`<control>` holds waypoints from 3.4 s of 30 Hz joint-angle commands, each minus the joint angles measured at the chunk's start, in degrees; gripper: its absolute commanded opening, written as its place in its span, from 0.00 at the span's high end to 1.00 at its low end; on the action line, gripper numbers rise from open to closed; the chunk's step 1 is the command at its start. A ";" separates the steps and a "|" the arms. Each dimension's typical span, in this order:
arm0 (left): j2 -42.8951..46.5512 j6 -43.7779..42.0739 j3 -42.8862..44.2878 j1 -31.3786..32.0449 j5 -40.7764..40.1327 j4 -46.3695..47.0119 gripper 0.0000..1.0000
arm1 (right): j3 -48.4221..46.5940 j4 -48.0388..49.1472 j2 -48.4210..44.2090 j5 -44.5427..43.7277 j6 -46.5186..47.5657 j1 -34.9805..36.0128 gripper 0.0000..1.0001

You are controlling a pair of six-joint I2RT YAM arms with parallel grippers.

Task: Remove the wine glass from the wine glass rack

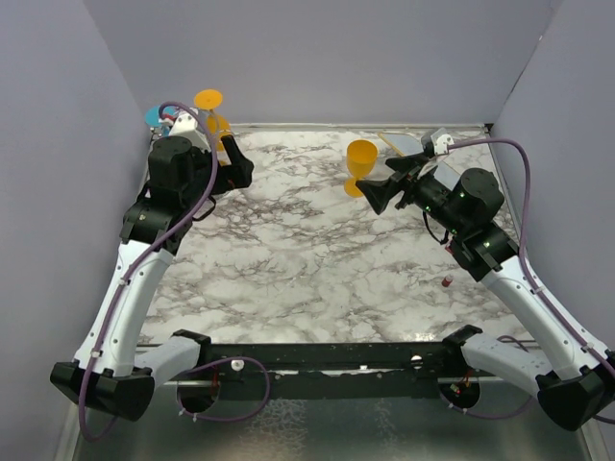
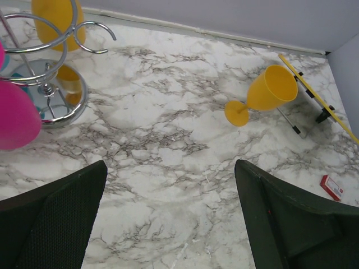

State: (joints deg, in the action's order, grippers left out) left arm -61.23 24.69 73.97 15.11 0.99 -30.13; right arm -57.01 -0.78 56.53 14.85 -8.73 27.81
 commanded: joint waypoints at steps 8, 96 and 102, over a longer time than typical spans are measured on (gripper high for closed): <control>-6.25 -1.97 11.54 -5.42 -7.04 -8.25 0.01 | 1.09 2.62 -0.61 -2.63 0.38 0.43 0.02; -38.39 -12.73 37.98 -17.34 -20.88 -22.87 0.05 | 1.71 4.11 0.95 -2.63 0.24 1.19 0.01; -38.68 -11.89 37.74 -18.10 -18.18 -22.78 0.04 | 1.82 4.20 1.03 -2.63 0.23 1.19 0.01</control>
State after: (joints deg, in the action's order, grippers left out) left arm -101.14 12.10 112.03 -2.15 -18.46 -52.14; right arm -55.13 1.74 58.00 13.13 -8.73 28.56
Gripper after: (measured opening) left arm 0.978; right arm 0.992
